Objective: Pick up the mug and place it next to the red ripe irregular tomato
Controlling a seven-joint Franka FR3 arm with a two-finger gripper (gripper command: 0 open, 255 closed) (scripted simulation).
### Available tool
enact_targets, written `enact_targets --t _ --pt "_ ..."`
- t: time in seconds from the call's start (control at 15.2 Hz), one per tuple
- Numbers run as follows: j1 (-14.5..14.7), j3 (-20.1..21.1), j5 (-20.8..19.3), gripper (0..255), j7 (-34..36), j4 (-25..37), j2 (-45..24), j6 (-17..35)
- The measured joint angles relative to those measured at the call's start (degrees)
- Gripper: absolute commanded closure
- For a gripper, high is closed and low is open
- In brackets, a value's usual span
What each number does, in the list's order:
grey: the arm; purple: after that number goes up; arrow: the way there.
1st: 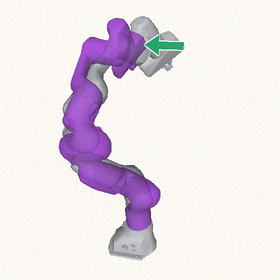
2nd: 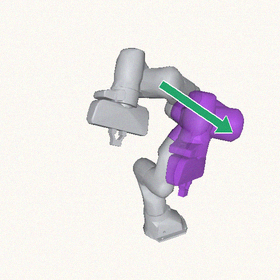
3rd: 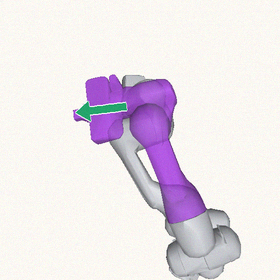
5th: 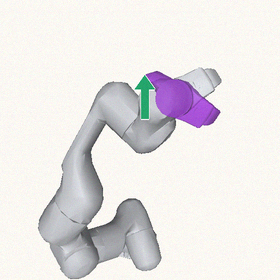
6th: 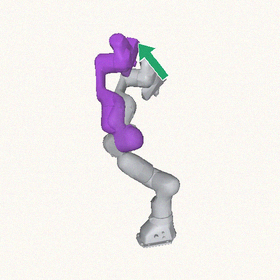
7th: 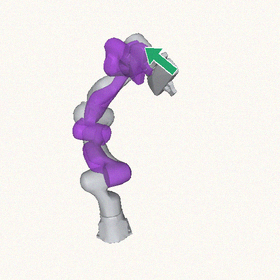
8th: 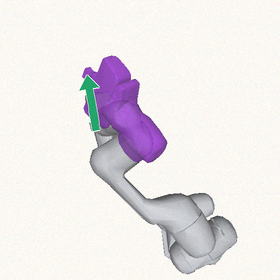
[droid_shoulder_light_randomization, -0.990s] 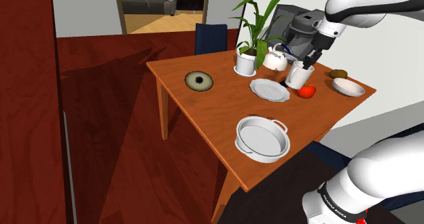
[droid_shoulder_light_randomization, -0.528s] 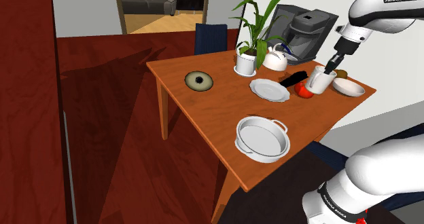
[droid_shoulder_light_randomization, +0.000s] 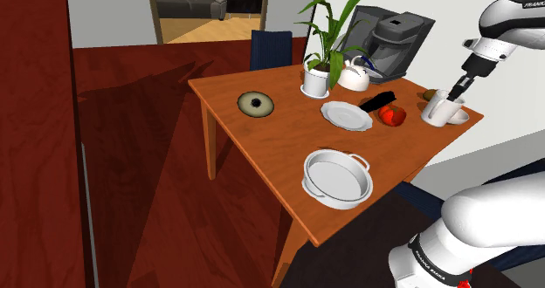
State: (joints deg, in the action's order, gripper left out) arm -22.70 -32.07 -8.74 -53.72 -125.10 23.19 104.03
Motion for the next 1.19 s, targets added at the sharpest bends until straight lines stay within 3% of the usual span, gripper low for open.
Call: enact_targets --t 1.19 --pt "-0.61 -4.33 -0.24 255 -3.59 -9.04 -3.57 12.48"
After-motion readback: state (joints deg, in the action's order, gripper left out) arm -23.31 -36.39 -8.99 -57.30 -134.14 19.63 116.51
